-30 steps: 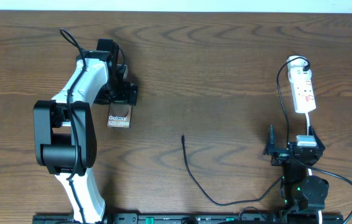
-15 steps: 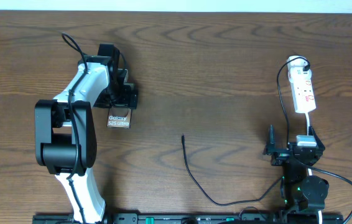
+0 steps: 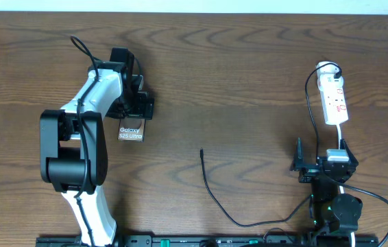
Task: Plug charger to phone and switch on socket
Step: 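Lower the left gripper onto the Galaxy box and close on it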
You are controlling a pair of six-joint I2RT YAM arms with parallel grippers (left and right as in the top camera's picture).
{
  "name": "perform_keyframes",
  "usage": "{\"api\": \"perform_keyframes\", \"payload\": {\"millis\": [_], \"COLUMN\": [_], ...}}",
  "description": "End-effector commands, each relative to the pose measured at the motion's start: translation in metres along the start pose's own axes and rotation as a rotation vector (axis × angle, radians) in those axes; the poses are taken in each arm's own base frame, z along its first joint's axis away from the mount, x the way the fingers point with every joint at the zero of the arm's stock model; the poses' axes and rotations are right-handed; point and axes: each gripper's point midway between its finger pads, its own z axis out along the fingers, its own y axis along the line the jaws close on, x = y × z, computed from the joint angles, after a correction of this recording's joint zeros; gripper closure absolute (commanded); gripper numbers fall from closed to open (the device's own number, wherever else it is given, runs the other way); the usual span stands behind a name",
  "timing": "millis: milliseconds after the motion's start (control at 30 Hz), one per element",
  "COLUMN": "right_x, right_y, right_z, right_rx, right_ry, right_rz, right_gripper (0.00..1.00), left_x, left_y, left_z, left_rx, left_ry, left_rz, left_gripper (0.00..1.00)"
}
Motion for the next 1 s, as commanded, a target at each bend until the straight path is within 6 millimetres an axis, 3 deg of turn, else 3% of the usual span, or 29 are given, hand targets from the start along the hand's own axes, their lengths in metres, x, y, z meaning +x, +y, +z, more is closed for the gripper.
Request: {"api": "perform_keyframes", "payload": {"millis": [0,967], "right_x": [0.001,0.001], "right_y": [-0.001,-0.001], "right_z": [0.0,0.0], "right_rx": [0.005,0.005], "right_ry": [0.0,0.0], "right_rz": [-0.013,-0.013], "right_gripper": [0.01,0.01], "left_x": [0.007,0.013], "left_y": [-0.001,0.001], "left_z": [0.004,0.02], "left_rx": [-0.002,-0.005], "left_ry": [0.02,0.013], "left_rz": [0.008,0.009], "left_gripper": [0.01,0.01]}}
